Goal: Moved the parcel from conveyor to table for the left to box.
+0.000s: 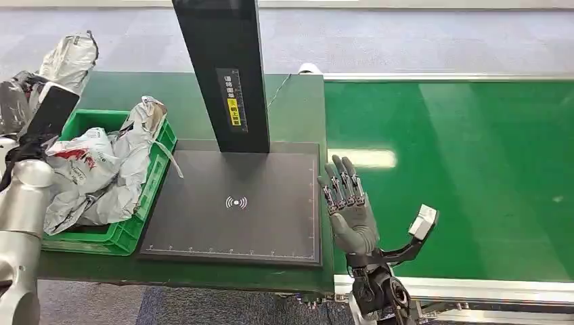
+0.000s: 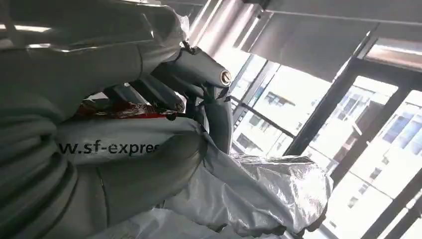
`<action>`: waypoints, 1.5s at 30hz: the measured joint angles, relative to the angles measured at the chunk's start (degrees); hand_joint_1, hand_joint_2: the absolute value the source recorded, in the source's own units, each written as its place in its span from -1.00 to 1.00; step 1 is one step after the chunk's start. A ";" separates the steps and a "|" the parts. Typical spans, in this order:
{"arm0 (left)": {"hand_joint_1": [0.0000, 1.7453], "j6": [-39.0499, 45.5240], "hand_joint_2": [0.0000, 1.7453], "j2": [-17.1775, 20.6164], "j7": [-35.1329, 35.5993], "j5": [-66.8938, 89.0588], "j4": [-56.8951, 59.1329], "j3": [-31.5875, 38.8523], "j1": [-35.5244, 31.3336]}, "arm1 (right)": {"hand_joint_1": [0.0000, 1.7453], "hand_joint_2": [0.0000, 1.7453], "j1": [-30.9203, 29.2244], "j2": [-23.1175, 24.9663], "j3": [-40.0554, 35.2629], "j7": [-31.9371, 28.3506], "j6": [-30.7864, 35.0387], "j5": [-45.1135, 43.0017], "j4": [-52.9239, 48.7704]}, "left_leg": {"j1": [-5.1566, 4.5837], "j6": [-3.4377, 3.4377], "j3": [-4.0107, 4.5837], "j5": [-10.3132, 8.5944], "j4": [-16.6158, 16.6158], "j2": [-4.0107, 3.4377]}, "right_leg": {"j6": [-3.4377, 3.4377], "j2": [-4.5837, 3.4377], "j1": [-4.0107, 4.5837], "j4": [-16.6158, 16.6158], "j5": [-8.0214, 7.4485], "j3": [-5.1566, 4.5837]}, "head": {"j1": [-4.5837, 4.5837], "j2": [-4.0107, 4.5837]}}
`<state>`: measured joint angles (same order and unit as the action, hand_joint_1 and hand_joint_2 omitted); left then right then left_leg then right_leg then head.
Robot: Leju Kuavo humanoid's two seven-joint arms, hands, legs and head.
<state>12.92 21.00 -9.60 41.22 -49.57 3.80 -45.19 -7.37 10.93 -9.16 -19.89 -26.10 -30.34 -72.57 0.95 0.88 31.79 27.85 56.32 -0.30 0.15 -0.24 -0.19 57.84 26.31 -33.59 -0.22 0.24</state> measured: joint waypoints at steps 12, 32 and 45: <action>1.00 -8.84 1.00 1.84 3.32 1.20 -0.81 -4.15 1.94 | -1.00 1.00 0.01 -0.07 1.12 -0.28 -0.74 0.66 0.00 | 0.00 0.00 0.01 0.00 0.00 0.00 | 0.00 0.00 0.00 0.00 0.00 -0.01 | 0.02 0.00; -1.00 -7.92 1.00 5.84 3.39 -5.33 -14.27 -0.81 8.92 | -1.00 1.00 1.24 -0.24 2.36 -0.72 -0.66 0.61 -0.13 | 0.00 0.00 0.02 0.01 -0.01 -0.04 | 0.00 -0.04 0.00 0.00 0.01 -0.03 | 0.02 0.00; -1.00 -2.12 1.00 4.30 -1.03 -11.92 -23.46 4.42 13.76 | -1.00 1.00 1.76 -0.52 2.47 -1.05 0.09 0.46 -0.15 | 0.00 0.00 0.02 0.01 -0.01 -0.05 | 0.00 -0.05 0.00 0.00 0.00 -0.03 | 0.00 0.00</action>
<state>10.80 25.31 -10.63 29.30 -73.03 8.22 -31.42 -5.61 10.40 -6.69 -20.94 -26.01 -29.88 -72.72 0.95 0.88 31.81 27.85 56.31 -0.35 0.16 -0.28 -0.19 57.84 26.31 -33.63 -0.22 0.24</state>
